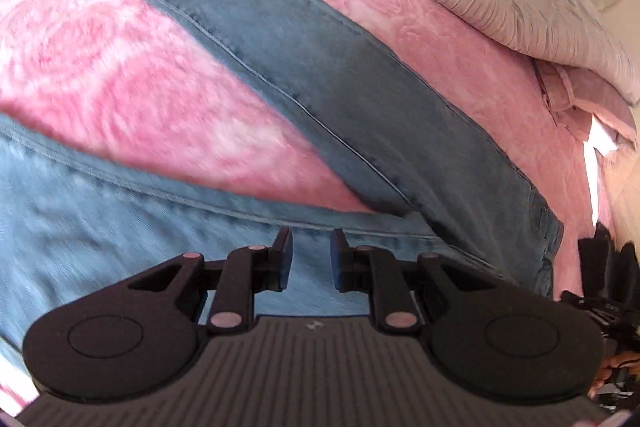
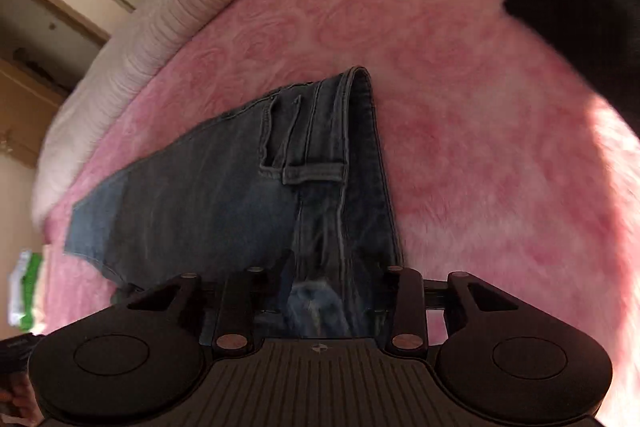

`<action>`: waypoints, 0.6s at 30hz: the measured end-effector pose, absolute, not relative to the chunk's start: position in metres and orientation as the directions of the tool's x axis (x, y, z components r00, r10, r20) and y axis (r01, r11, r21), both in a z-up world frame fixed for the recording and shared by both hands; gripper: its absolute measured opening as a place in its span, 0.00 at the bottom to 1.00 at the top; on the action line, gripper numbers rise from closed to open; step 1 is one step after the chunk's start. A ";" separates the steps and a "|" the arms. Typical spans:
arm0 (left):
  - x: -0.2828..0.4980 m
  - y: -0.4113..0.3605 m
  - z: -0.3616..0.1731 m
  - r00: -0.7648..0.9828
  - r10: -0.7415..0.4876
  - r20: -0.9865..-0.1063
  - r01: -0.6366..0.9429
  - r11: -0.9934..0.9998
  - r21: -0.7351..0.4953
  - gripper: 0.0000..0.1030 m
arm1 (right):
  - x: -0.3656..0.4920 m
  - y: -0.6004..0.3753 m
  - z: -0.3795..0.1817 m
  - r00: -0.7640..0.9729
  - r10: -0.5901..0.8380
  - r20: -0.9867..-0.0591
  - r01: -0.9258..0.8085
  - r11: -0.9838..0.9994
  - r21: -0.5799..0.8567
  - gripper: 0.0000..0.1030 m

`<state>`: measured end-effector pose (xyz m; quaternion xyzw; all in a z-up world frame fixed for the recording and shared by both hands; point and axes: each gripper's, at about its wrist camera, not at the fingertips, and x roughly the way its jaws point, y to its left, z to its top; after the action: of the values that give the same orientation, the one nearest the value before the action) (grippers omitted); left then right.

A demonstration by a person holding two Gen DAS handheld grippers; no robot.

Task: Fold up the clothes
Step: 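Grasp the waistband with the right gripper and lift it toward the legs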

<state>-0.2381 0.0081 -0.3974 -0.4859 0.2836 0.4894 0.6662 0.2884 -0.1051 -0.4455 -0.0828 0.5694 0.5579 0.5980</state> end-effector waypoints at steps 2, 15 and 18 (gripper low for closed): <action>-0.233 0.002 -0.396 0.367 0.378 -0.850 -0.921 0.016 -0.390 0.14 | 0.300 -0.097 -0.458 -0.322 0.590 -0.740 -0.737 0.335 0.587 0.36; -0.214 -0.003 -0.388 0.325 0.402 -0.856 -0.935 -0.001 -0.355 0.14 | 0.311 -0.076 -0.464 -0.325 0.608 -0.724 -0.794 0.241 0.559 0.00; -0.210 -0.001 -0.390 0.309 0.399 -0.864 -0.943 0.011 -0.332 0.14 | 0.305 -0.082 -0.455 -0.128 0.564 -0.816 -0.907 0.266 0.326 0.00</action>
<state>-0.2105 -0.0008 -0.3895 -0.4792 0.2840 0.5148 0.6516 0.3052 -0.0820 -0.4548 -0.1792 0.4786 0.5789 0.6354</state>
